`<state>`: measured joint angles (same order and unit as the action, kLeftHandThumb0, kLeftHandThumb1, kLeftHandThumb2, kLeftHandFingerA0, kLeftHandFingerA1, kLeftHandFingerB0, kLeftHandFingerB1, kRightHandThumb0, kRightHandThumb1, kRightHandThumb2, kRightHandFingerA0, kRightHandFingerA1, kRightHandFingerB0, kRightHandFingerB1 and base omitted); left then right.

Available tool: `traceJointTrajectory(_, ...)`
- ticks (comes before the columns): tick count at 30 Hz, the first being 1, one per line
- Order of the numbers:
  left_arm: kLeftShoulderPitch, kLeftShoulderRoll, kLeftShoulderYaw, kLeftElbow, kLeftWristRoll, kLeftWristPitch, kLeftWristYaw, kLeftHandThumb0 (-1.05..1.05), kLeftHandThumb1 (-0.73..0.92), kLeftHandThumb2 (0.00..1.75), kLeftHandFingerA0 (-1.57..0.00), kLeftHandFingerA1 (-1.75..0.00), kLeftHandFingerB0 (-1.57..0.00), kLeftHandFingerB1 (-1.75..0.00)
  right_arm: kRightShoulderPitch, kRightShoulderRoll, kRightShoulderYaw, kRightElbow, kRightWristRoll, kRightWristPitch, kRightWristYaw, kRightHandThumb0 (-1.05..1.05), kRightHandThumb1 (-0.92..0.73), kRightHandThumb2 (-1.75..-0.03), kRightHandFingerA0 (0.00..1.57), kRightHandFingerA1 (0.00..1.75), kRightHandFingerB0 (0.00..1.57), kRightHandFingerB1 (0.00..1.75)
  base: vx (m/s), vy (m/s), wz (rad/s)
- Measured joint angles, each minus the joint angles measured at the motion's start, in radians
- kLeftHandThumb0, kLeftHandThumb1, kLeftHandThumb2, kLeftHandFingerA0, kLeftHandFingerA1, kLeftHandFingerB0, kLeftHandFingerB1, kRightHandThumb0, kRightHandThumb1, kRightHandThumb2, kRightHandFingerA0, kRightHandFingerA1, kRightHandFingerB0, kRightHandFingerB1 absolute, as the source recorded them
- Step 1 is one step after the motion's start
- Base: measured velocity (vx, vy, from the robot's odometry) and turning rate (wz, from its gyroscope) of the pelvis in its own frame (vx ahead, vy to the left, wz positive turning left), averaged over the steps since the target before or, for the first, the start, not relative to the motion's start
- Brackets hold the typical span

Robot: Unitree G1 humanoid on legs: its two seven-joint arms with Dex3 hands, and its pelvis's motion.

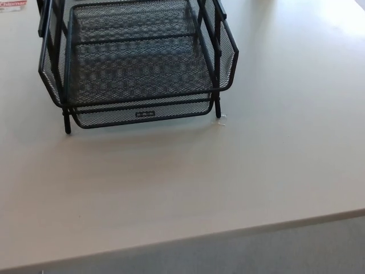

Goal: The robot uses its right hand to press on the stapler that is in the middle of the desk

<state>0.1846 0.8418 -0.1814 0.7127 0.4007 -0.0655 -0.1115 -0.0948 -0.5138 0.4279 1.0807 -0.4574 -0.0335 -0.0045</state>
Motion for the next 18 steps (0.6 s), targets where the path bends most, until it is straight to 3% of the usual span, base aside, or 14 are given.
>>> traceJointTrajectory(4,0.007,0.033,-0.023,-0.039,0.029,0.001,-0.010,-0.81,0.58,0.97,-0.03,-0.22,-0.07,-0.13,-0.005,-0.046,0.008,0.021,-0.021,-0.023,-0.016,-0.76,-0.49,-0.91,0.09,0.46,0.00,0.38,0.00,0.000,0.00)
traceJointTrajectory(5,0.008,0.033,-0.029,-0.044,0.035,0.002,-0.013,-0.80,0.58,0.98,-0.02,-0.22,-0.05,-0.14,-0.004,-0.053,0.009,0.025,-0.026,-0.031,-0.021,-0.39,-0.29,-0.92,0.00,0.50,0.00,0.49,0.00,0.000,0.00)
traceJointTrajectory(6,0.008,0.033,-0.033,-0.044,0.039,0.002,-0.016,-0.81,0.58,0.98,-0.02,-0.22,-0.04,-0.14,-0.001,-0.056,0.007,0.025,-0.027,-0.035,-0.024,-0.38,-0.27,-0.91,0.00,0.50,0.00,0.49,0.00,0.000,0.00)
traceJointTrajectory(7,0.007,0.033,-0.036,-0.045,0.044,0.005,-0.019,-0.84,0.59,0.98,-0.03,-0.20,-0.07,-0.12,0.006,-0.060,-0.005,0.024,-0.026,-0.041,-0.028,-0.75,-0.47,-0.88,0.05,0.42,0.04,0.40,0.00,0.000,0.00)
traceJointTrajectory(9,0.008,0.033,-0.038,-0.046,0.051,0.008,-0.022,-0.82,0.58,0.98,-0.02,-0.22,-0.06,-0.13,0.023,-0.072,-0.032,0.008,-0.021,-0.050,-0.031,-0.83,-0.52,-0.86,0.04,0.37,0.03,0.34,0.00,0.000,0.00)
traceJointTrajectory(11,0.007,0.033,-0.038,-0.047,0.056,0.010,-0.025,-0.82,0.58,0.97,-0.02,-0.22,-0.07,-0.13,0.036,-0.086,-0.062,-0.012,-0.015,-0.058,-0.034,-0.84,-0.51,-0.84,0.08,0.41,0.09,0.38,0.00,0.000,0.00)
traceJointTrajectory(12,0.007,0.033,-0.037,-0.047,0.057,0.010,-0.025,-0.78,0.57,0.98,0.00,-0.27,0.00,-0.17,0.044,-0.094,-0.081,-0.026,-0.011,-0.064,-0.035,-0.76,-0.56,-0.64,0.11,0.27,0.09,0.25,0.00,0.000,0.00)
traceJointTrajectory(16,0.007,0.034,-0.037,-0.046,0.066,0.011,-0.027,-0.78,0.56,0.97,0.00,-0.27,0.00,-0.18,0.079,-0.161,-0.137,-0.089,-0.003,-0.080,-0.034,-0.74,-0.57,-0.61,0.12,0.26,0.11,0.26,0.00,0.000,0.00)
traceJointTrajectory(17,0.008,0.034,-0.036,-0.046,0.067,0.011,-0.027,-0.82,0.58,0.97,-0.02,-0.23,-0.07,-0.13,0.089,-0.174,-0.150,-0.101,-0.002,-0.084,-0.033,-0.83,-0.51,-0.84,0.04,0.36,0.04,0.36,0.00,0.000,0.00)
traceJointTrajectory(18,0.007,0.034,-0.036,-0.044,0.068,0.011,-0.027,-0.78,0.57,0.98,0.00,-0.27,0.00,-0.18,0.100,-0.186,-0.166,-0.112,0.000,-0.090,-0.033,-0.86,-0.51,-0.82,0.05,0.34,0.10,0.37,0.00,0.000,0.00)
